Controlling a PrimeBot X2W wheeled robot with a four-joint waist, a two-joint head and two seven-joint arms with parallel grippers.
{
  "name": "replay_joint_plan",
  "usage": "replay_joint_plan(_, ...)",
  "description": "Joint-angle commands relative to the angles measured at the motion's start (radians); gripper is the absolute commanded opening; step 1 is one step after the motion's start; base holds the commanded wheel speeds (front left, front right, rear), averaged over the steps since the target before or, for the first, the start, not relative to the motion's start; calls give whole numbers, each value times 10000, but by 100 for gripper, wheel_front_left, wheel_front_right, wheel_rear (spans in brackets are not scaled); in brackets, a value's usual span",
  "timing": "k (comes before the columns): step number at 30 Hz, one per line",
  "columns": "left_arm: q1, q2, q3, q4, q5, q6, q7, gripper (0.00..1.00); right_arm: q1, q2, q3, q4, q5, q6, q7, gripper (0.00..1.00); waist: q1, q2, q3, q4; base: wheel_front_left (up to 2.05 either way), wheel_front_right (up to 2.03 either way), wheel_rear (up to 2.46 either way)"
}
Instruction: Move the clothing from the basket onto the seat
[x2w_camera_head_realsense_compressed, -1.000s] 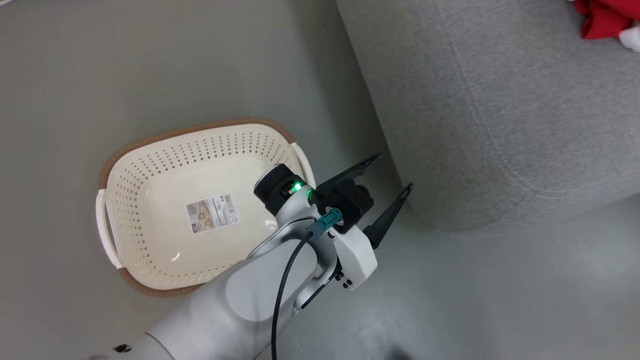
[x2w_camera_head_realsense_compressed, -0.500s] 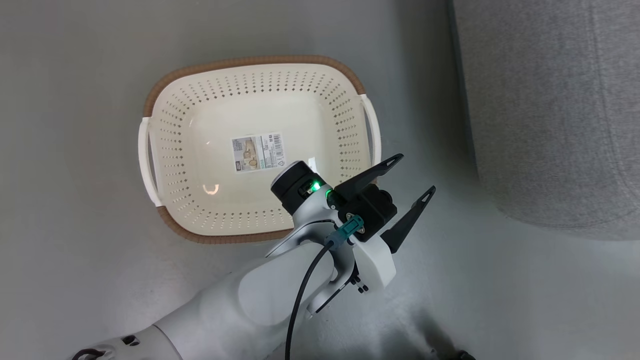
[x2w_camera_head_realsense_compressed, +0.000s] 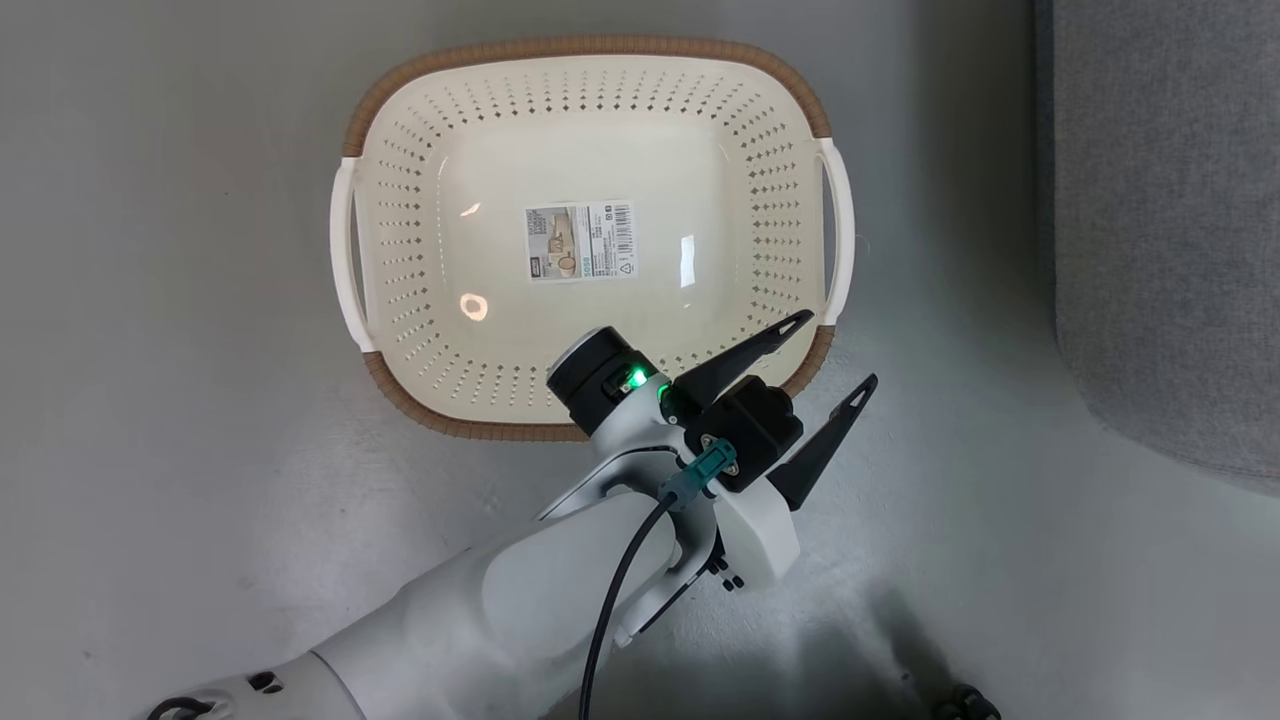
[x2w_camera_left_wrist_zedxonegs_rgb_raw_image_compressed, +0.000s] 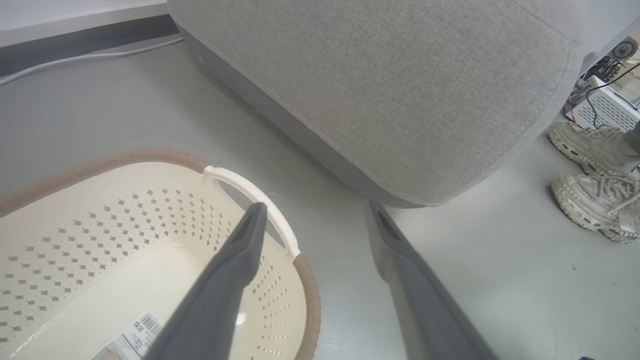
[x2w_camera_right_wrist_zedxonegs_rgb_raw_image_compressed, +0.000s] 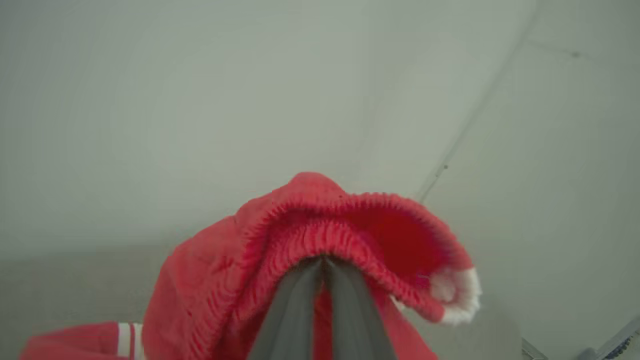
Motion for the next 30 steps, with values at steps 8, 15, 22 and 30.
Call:
replay_joint_plan(8,46,-66,283,-511,15,180,-61,100,677,1419,1433,188,863,31,-53,0,0,0,-23,229,0,0,0)
replay_joint_plan(15,204,-66,452,-786,49,123,-61,100,2396,999,2960,-856,2999,31,-53,0,0,0,-388,403,0,0,0)
replay_joint_plan(22,416,-66,718,-944,118,3,-61,100,3968,899,4272,-1885,4665,31,-53,0,0,0,-848,476,0,0,0)
replay_joint_plan(30,725,-66,1120,-1152,219,-105,-61,100,5272,784,4969,-2285,5830,31,-53,100,0,0,-1626,752,0,0,0)
